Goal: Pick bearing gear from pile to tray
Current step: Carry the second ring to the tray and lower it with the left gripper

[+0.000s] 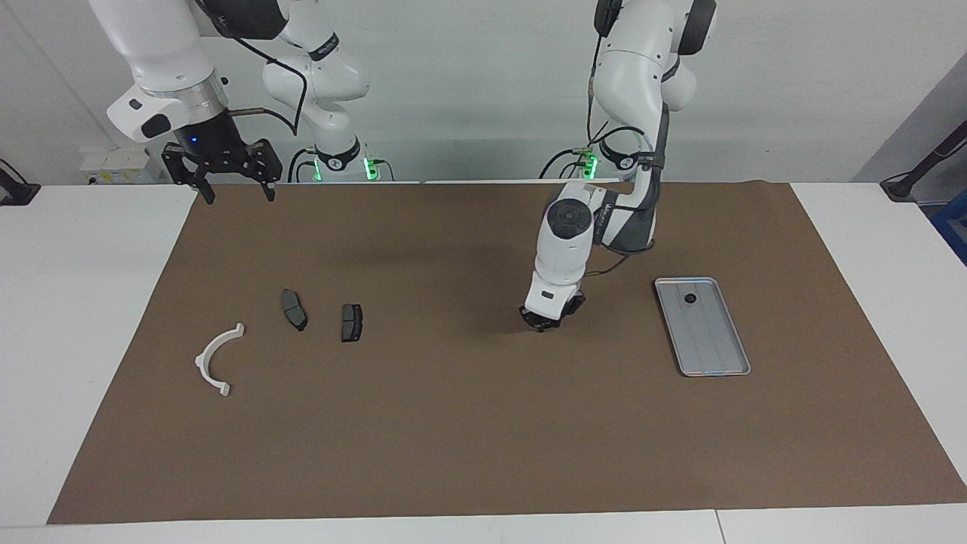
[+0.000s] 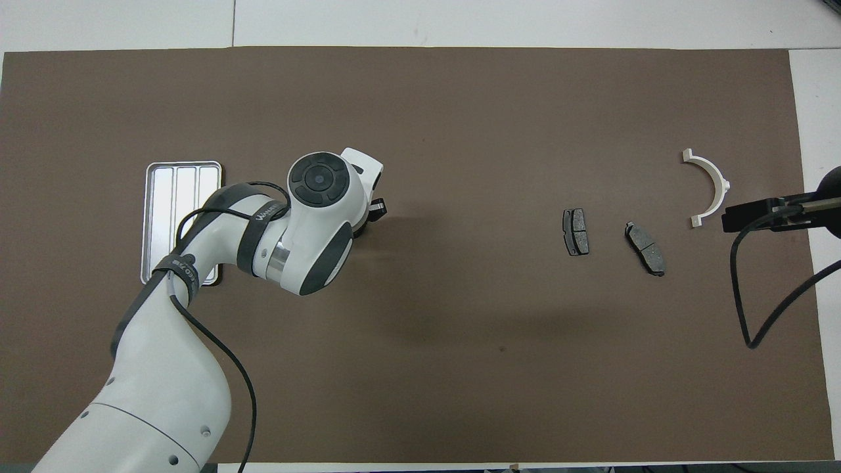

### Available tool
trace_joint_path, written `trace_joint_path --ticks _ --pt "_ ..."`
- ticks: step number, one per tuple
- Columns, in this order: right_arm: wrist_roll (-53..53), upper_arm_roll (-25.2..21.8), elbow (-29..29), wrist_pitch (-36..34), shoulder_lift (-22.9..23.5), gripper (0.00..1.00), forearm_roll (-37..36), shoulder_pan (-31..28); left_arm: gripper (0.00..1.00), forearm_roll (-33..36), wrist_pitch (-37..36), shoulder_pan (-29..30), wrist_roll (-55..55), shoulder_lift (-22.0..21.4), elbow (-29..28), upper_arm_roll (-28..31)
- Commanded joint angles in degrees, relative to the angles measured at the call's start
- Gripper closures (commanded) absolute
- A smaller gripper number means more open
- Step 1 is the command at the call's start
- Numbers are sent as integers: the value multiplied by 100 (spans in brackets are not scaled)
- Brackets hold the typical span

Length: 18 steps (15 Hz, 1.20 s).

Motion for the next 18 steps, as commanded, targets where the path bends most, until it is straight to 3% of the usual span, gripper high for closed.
trace_joint_path --ticks 1,3,9,18 --pt "-82 194 22 68 84 0 139 -218 96 98 -555 641 1027 -472 -150 -14" --pt "-82 229 93 68 180 0 139 -252 96 98 -582 1212 1950 -623 -221 -14" --pt "-65 291 137 50 189 0 139 -297 96 80 -83 2654 4211 -544 -221 -31" --pt "252 291 119 253 181 0 139 -288 95 -148 717 2788 4248 -377 -651 -23"
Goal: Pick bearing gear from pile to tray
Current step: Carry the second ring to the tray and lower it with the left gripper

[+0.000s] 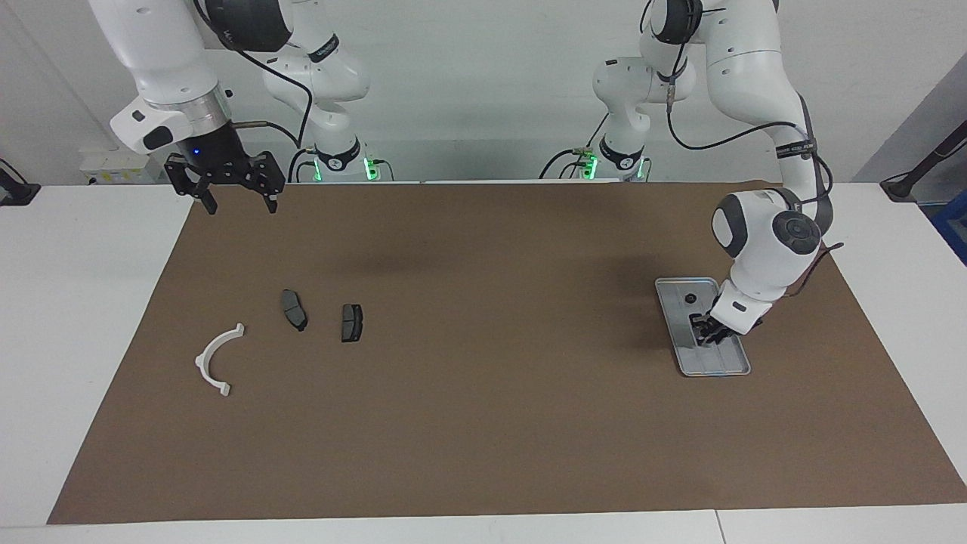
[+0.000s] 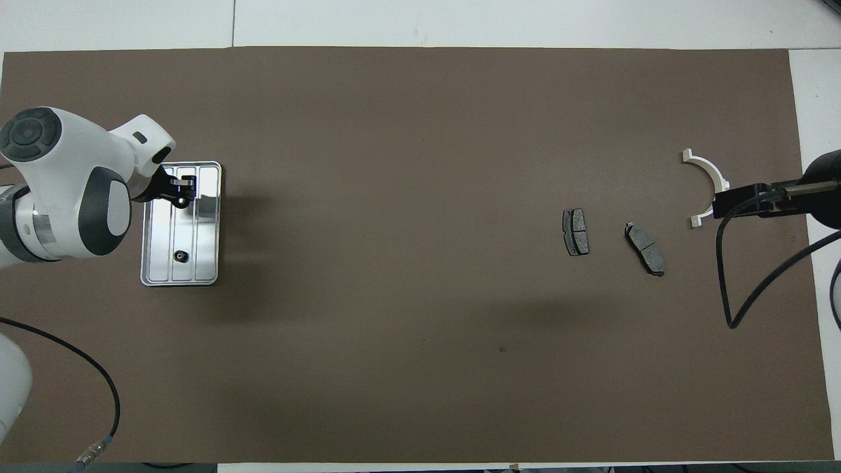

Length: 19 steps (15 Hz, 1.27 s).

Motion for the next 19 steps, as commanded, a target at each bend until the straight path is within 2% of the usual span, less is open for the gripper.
trace_joint_path --ticks 1,19 --pt "44 71 53 41 26 0 138 -104 95 -96 423 -1 0 -58 -340 16" --pt "9 194 53 5 -9 0 147 -210 90 -88 450 104 88 -58 -349 16"
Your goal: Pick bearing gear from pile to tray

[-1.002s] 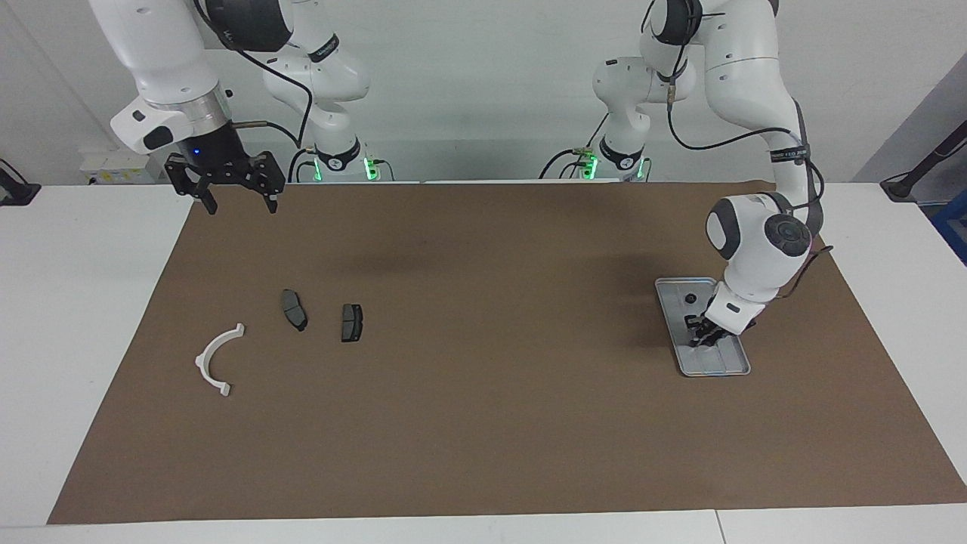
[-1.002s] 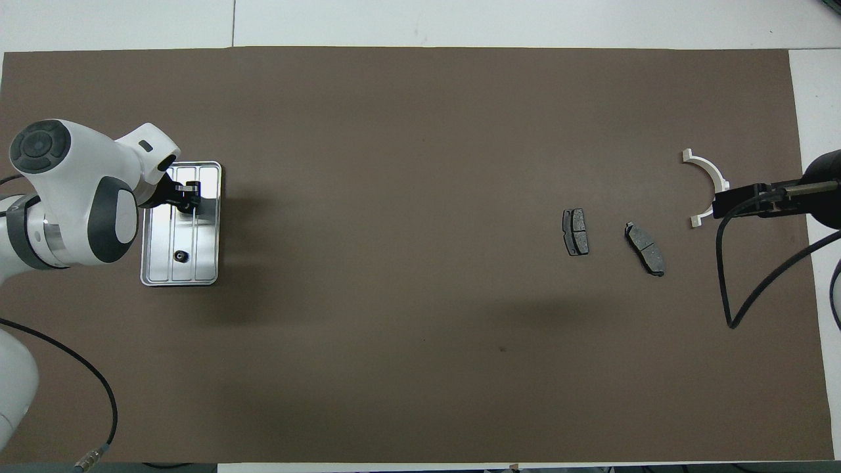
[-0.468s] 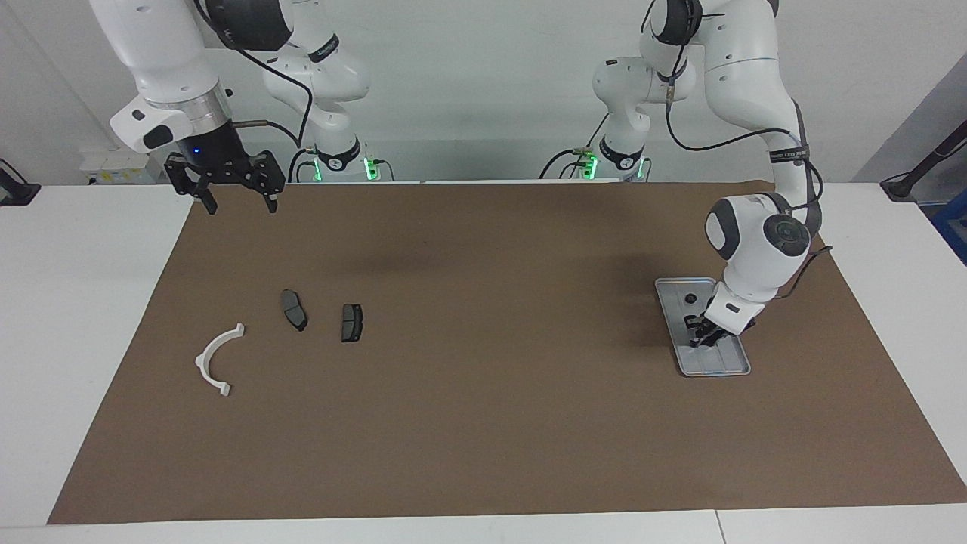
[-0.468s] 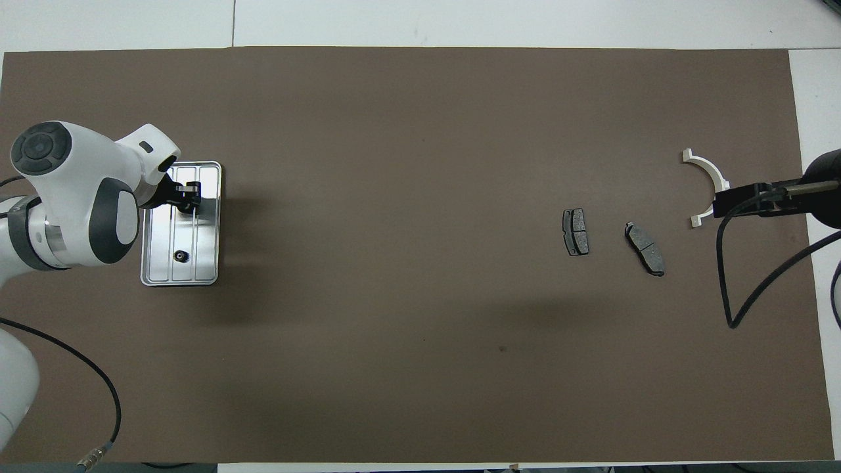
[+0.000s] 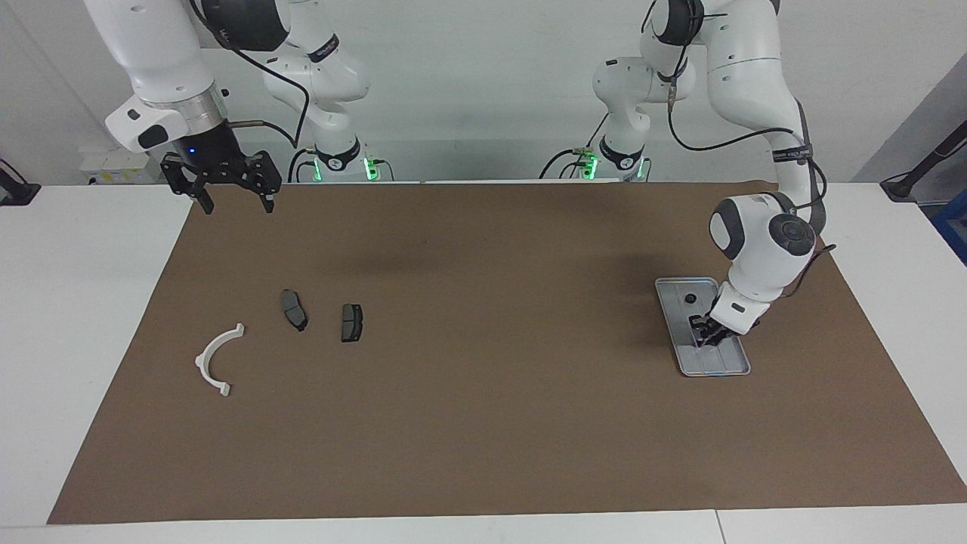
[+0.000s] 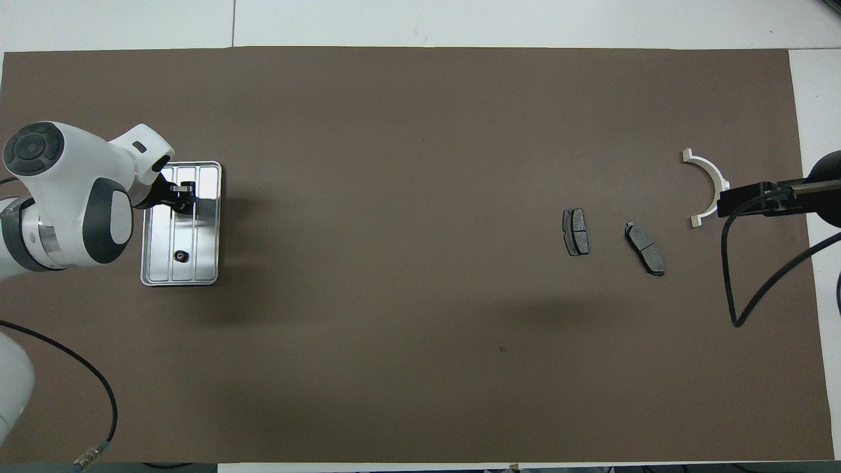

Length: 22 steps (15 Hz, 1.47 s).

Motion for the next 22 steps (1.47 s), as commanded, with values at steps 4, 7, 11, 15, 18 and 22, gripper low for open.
trace_joint_path --ticks 4,7,11,15,18,22 --pt "9 135 34 5 -18 0 138 -88 90 -77 122 32 70 -67 -111 -33" --pt "26 135 34 -3 -18 0 138 -79 89 -77 122 23 70 -67 -119 -24" --pt "35 144 25 -3 -18 0 147 -79 54 -77 122 49 96 -76 -128 -24" --pt "44 144 16 -12 -27 0 147 -79 0 -77 -219 49 78 -189 29 -33" --pt "53 135 16 -12 -27 0 278 -114 0 -77 -1333 58 61 -847 310 -15" --pt "53 135 16 -12 -27 0 314 -132 0 -77 -3055 49 17 -1718 784 2"
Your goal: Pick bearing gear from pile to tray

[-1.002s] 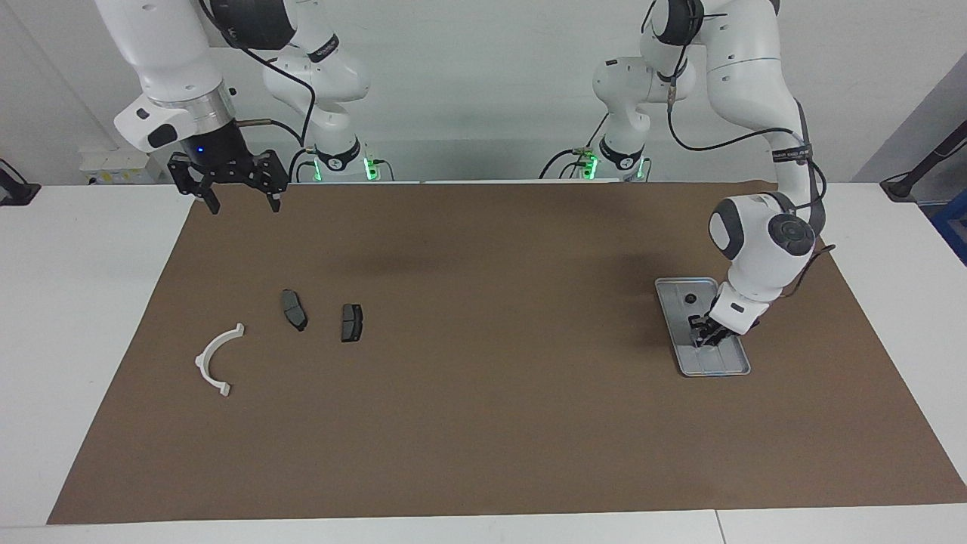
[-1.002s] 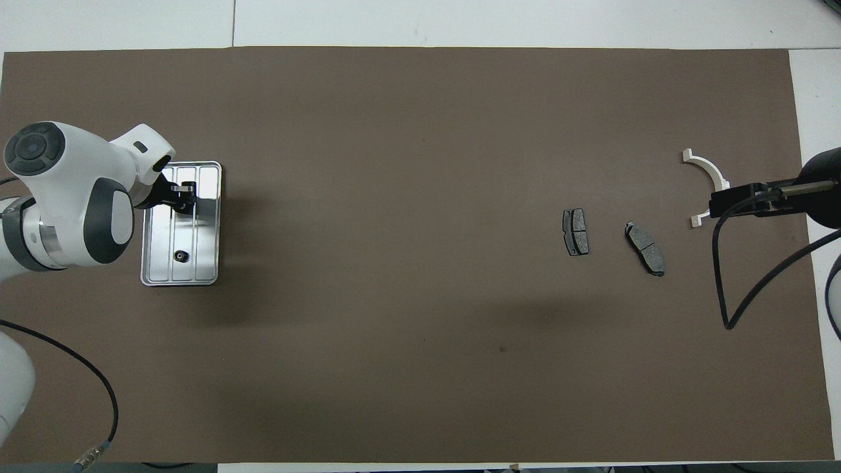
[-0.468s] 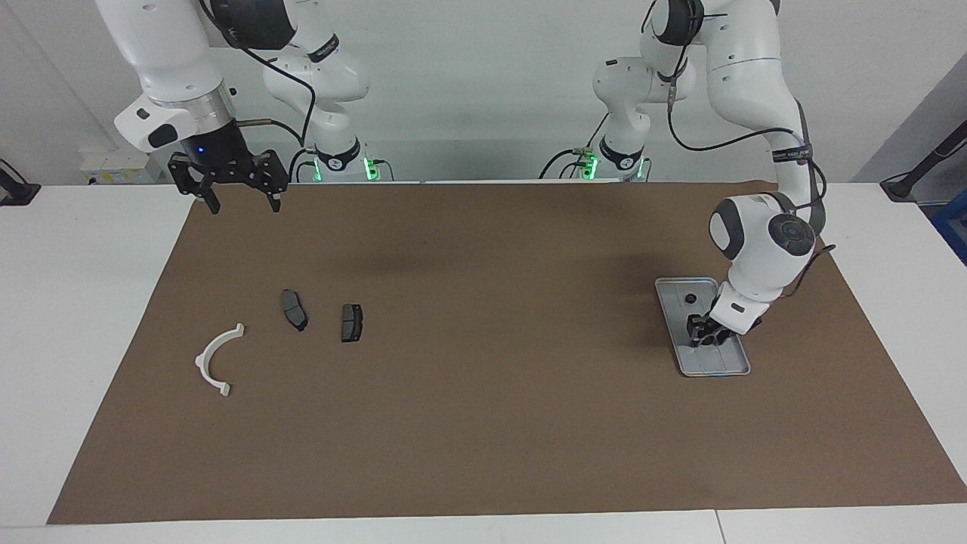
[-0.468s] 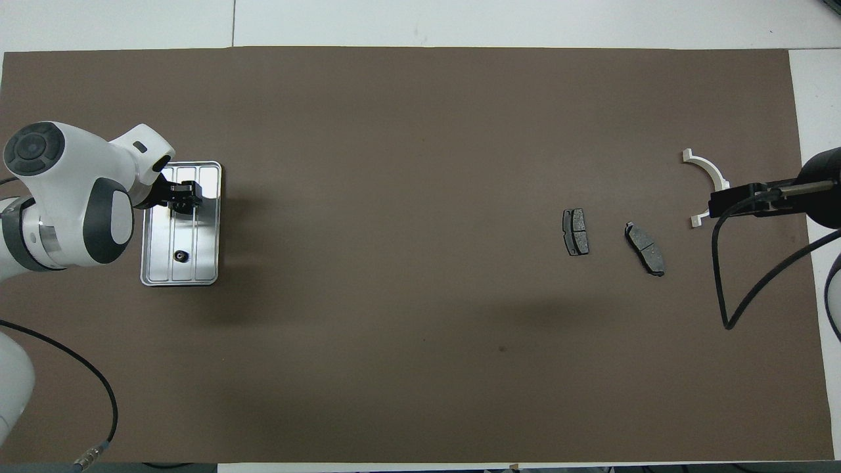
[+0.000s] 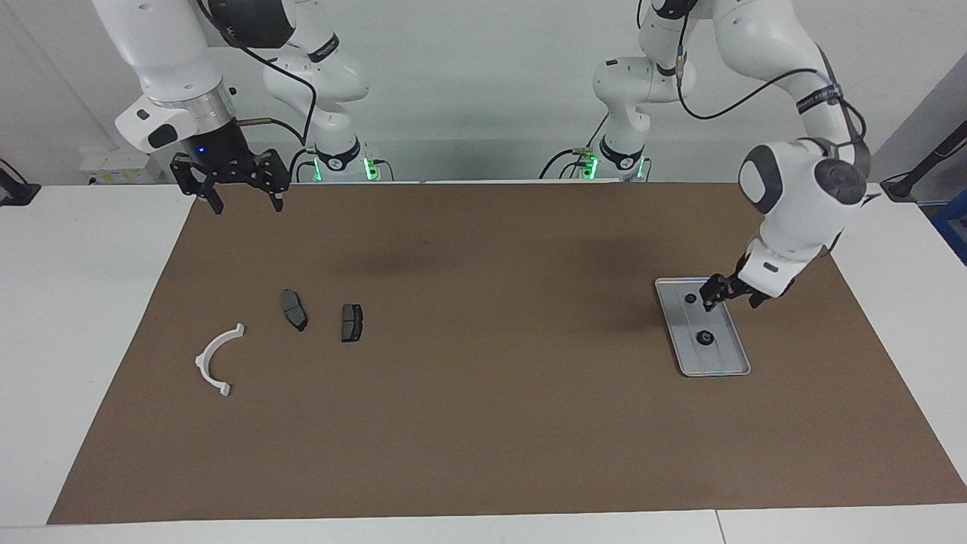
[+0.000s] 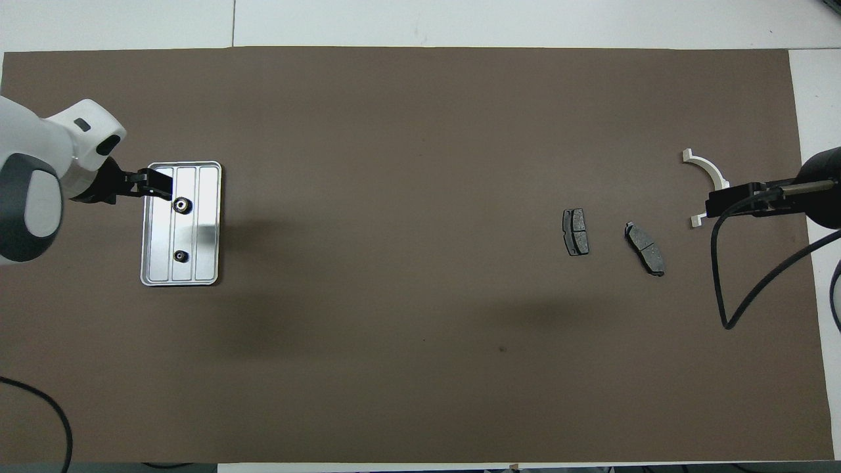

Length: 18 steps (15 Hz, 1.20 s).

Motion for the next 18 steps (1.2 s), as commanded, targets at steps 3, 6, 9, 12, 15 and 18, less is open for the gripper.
trace_joint_path --ticks 3,6,9,12,15,18 --pt "52 56 4 -12 -27 0 158 -101 0 -73 -1702 27 7 -935 486 2" --pt "52 56 4 -12 -27 0 158 -101 0 -64 -2003 26 -10 -1209 469 2" --pt "52 56 4 -12 -27 0 158 -101 0 -64 -1828 44 51 -1227 407 2" --pt "43 56 4 -12 -27 0 158 -101 0 -64 -1530 88 42 -1183 416 -16" --pt "34 48 4 -12 -27 0 158 -101 0 -3 -1440 97 33 -1052 530 -86" --pt "25 48 4 -3 -27 0 158 -118 0 6 -1738 211 42 -990 750 -218"
